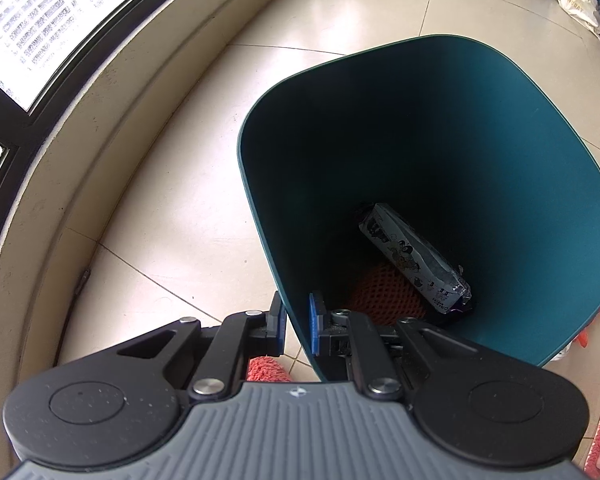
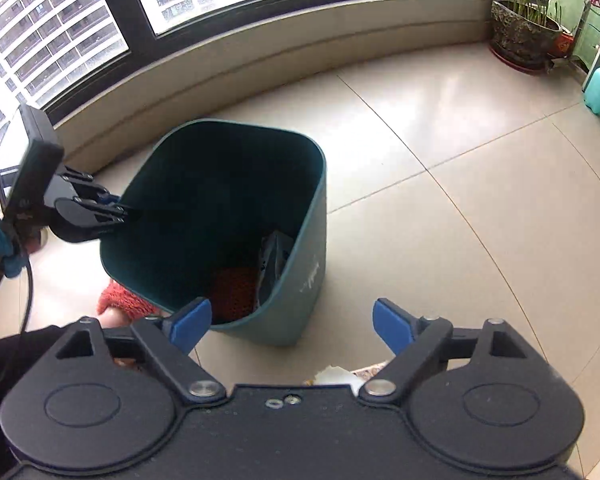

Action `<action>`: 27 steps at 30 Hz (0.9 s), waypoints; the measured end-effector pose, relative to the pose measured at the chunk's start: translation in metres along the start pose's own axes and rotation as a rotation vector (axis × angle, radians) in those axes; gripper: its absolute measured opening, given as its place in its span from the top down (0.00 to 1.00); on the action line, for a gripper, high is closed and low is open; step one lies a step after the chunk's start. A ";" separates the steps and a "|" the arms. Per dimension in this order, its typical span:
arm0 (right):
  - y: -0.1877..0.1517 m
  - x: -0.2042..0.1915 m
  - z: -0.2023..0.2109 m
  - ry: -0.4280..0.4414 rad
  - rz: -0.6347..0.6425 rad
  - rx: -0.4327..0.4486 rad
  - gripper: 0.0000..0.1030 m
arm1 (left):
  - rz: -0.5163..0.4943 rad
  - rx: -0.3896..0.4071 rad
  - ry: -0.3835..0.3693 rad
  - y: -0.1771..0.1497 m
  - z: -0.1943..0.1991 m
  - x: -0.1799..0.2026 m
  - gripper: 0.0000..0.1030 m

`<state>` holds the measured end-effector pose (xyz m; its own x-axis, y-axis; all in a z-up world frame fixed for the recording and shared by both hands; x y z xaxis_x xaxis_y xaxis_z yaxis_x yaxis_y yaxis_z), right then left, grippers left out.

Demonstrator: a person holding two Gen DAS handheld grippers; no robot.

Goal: Collect trash
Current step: 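Move the right gripper to the white tissue on the floor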

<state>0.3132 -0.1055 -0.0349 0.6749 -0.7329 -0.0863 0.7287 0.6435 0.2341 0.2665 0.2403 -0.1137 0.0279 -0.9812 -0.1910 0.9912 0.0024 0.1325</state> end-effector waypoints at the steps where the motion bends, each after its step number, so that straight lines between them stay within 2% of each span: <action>1: -0.008 0.006 -0.009 -0.013 -0.010 -0.024 0.13 | 0.001 -0.002 0.002 0.000 0.001 0.001 0.89; 5: -0.033 0.019 -0.055 -0.038 -0.022 -0.116 0.13 | 0.002 -0.004 0.006 0.000 0.002 0.002 0.89; 12: -0.088 0.021 -0.141 -0.016 0.000 -0.293 0.13 | 0.003 -0.003 0.005 0.001 0.004 0.000 0.89; 16: -0.115 0.023 -0.183 0.003 -0.048 -0.388 0.16 | 0.004 -0.002 0.004 0.001 0.004 0.000 0.90; 18: -0.126 0.026 -0.200 0.012 -0.097 -0.423 0.20 | 0.006 0.000 0.001 0.000 0.004 -0.001 0.89; 25: -0.137 0.031 -0.232 0.052 -0.246 -0.430 0.32 | -0.002 0.005 0.008 0.000 0.004 0.000 0.89; 27: -0.137 0.032 -0.236 0.050 -0.282 -0.424 0.44 | -0.002 0.006 0.008 -0.001 0.004 0.001 0.89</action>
<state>0.2625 -0.1645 -0.2983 0.4425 -0.8861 -0.1379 0.8593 0.4630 -0.2175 0.2654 0.2389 -0.1097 0.0266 -0.9795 -0.1995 0.9905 -0.0011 0.1376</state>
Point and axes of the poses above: each gripper's, at about its wrist camera, not at the fingertips, and z roughly against the way its jaws point, x to its right, y to its top, the point moved 2 cm from there along -z, roughly the way its jaws point, and after that the axes turned 12 degrees about -x, right-handed, at the moved point
